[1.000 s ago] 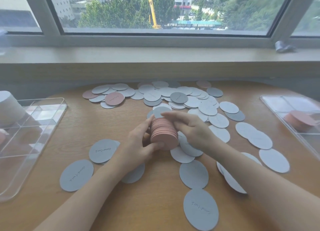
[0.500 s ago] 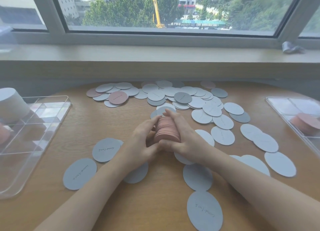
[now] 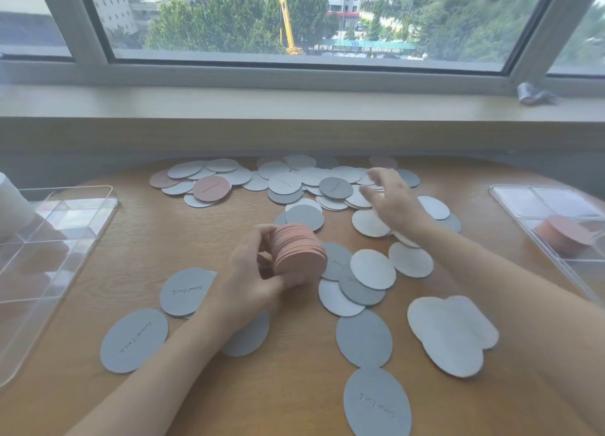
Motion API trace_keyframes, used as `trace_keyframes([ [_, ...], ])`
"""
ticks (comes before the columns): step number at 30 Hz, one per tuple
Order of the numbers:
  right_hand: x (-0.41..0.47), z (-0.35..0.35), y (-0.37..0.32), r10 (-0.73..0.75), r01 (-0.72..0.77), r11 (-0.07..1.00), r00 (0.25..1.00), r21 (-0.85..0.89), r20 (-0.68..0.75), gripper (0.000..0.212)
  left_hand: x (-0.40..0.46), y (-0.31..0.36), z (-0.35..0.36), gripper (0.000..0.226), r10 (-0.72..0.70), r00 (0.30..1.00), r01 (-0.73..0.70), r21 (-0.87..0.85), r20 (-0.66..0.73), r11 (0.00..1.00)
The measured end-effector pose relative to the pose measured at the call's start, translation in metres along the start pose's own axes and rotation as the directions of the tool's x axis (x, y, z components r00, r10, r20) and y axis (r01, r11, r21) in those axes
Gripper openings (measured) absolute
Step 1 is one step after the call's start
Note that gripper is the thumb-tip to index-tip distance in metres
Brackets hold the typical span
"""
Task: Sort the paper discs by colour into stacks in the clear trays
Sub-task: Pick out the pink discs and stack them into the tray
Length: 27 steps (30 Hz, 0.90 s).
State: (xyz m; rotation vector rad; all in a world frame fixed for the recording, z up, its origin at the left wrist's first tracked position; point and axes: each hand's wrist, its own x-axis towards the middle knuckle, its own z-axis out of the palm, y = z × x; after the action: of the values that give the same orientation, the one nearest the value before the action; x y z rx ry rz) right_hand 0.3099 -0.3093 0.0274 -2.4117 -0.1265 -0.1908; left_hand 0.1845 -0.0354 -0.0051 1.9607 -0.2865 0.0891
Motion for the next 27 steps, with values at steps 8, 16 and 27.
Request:
trace_keyframes([
  [8, 0.097, -0.027, 0.063, 0.230, -0.196, 0.898, 0.972, -0.394, 0.040, 0.060, 0.000, 0.003, -0.001, 0.060, -0.029, 1.000, 0.028, -0.075, -0.006, 0.997],
  [16, 0.135, -0.016, 0.065, 0.176, -0.125, 0.871, 0.982, -0.475, 0.066, 0.046, 0.001, 0.002, -0.001, 0.058, -0.030, 1.000, 0.029, -0.056, -0.010, 0.998],
  [27, 0.074, -0.031, 0.036, -0.046, 0.139, 0.686, 0.988, -0.714, 0.148, 0.030, 0.000, 0.002, -0.002, 0.060, -0.024, 1.000, 0.024, -0.036, 0.002, 0.999],
])
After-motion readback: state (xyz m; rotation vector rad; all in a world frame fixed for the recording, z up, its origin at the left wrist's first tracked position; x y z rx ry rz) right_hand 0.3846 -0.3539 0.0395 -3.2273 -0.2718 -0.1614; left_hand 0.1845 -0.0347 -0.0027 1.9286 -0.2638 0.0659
